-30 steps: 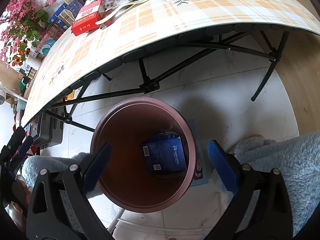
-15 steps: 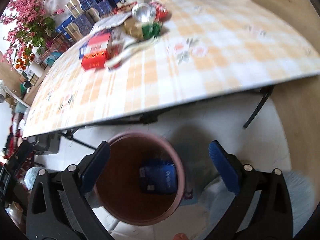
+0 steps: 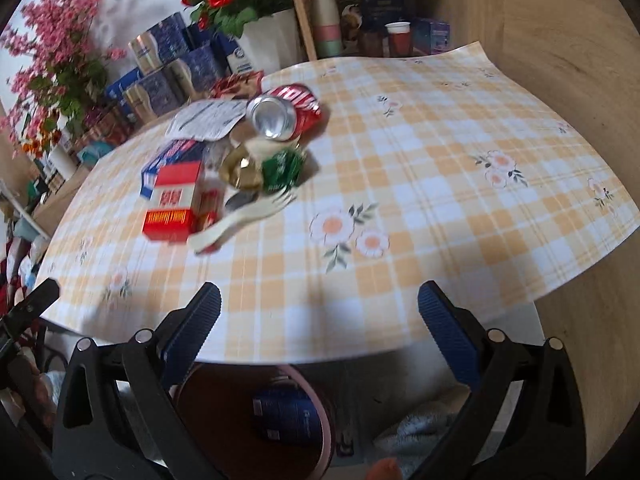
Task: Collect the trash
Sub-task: 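Raise both tools back over the table toward the remaining trash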
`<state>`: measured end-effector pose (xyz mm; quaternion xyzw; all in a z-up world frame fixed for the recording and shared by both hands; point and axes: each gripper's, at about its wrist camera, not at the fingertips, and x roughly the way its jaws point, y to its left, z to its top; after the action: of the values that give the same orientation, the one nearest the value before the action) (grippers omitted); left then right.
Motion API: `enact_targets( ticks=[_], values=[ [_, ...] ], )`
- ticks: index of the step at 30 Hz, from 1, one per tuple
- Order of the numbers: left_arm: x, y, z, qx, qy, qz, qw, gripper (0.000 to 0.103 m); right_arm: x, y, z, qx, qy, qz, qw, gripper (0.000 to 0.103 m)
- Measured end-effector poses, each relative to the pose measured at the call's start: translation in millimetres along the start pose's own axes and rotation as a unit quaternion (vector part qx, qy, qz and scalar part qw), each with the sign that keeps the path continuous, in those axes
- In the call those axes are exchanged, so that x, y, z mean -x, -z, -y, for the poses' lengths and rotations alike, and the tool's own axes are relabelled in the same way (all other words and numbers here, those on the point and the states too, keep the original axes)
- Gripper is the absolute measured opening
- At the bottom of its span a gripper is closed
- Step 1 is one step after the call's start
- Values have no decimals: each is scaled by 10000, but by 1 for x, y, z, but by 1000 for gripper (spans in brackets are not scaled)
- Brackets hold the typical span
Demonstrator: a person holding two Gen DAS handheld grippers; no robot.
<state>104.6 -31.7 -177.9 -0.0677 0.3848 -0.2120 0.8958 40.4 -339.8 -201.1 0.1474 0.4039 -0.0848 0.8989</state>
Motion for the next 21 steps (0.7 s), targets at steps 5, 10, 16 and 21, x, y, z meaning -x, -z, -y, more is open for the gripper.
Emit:
enact_targets(
  ticks=[5,10,16,21],
  values=[
    [-48,-32,45,-405,-351,-78,9985,93,-10,-10,6,33,332,87,9994,97],
    [-97,-49,76,-619,-706,-302,9951,93,-20,-17,17,-16,194,19,9998,97],
    [-137,-54,103,-1246,-1658,-255,9779,93,-28,-18,26,-5,219,2,9998,97],
    [-159,-51,110,-1507,-2201,-332,9632,93,-33,-17,34,-91,115,7,9999,97]
  ],
)
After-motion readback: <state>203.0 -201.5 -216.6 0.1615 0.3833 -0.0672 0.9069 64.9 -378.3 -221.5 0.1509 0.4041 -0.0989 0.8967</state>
